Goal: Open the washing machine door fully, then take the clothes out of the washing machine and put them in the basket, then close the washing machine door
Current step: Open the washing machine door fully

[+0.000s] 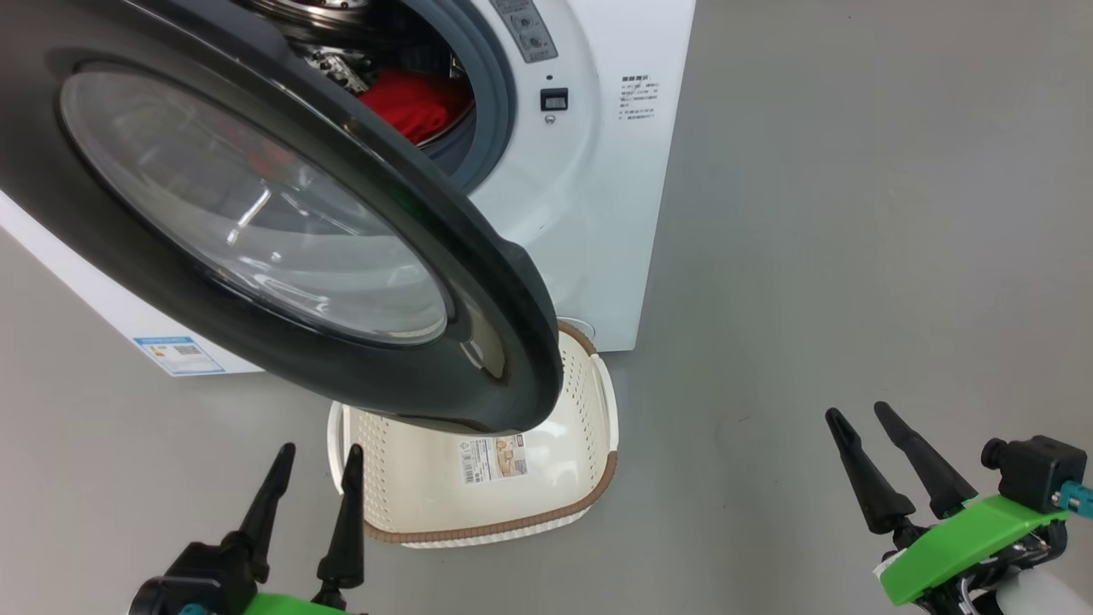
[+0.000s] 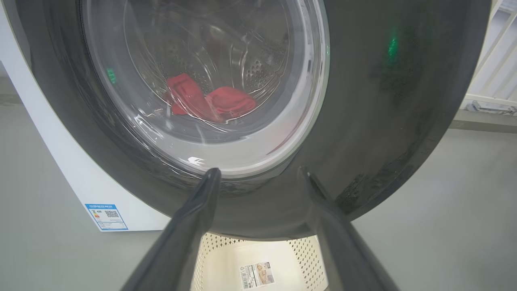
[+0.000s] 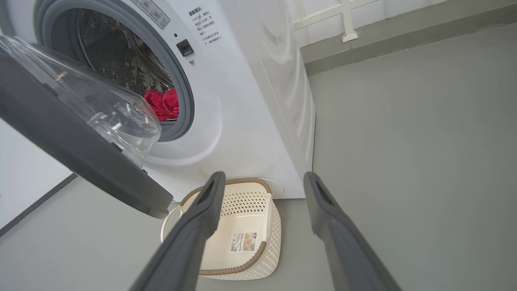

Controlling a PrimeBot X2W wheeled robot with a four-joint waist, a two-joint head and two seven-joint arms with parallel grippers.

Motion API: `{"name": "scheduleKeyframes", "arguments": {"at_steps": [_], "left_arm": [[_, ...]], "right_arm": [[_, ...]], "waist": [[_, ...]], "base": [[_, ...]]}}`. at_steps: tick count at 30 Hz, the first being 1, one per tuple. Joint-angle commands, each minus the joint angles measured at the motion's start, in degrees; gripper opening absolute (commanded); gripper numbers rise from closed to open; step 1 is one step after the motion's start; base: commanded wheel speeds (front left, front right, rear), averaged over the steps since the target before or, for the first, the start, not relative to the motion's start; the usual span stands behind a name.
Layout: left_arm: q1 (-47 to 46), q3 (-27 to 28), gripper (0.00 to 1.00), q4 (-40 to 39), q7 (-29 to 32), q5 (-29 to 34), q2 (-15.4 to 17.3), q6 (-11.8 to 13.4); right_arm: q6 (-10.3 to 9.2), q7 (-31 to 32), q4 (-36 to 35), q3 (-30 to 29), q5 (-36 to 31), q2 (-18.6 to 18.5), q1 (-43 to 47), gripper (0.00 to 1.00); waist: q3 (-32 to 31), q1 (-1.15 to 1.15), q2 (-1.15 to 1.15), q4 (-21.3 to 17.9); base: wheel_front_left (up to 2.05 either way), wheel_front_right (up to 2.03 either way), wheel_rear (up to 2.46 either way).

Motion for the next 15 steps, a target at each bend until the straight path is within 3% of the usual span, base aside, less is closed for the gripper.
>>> {"name": "scheduleKeyframes", "arguments": {"at_steps": [1, 10, 15], "left_arm": [[-0.29, 2.07, 1.00, -1.23, -0.70, 0.61, 0.53, -0.20], [-0.47, 2.11, 1.00, -1.68, -0.70, 0.40, 0.53, -0.06], [-0.39, 1.96, 1.00, -2.05, -0.70, 0.34, 0.53, 0.02]], "right_arm": [[0.43, -0.76, -2.28, -1.80, -4.53, 0.08, 1.64, 1.00], [0.43, -0.77, -7.33, -13.68, -21.45, 6.91, 6.23, 1.00], [0.43, -0.77, -9.45, -18.61, -26.68, 10.51, 8.81, 1.00]], "waist": [[0.02, 0.00, 0.00, 0.07], [-0.05, 0.00, 0.00, 0.39], [-0.29, 0.00, 0.00, 0.73]], "base": [[0.00, 0.00, 0.00], [0.00, 0.00, 0.00], [0.00, 0.00, 0.00]]}}
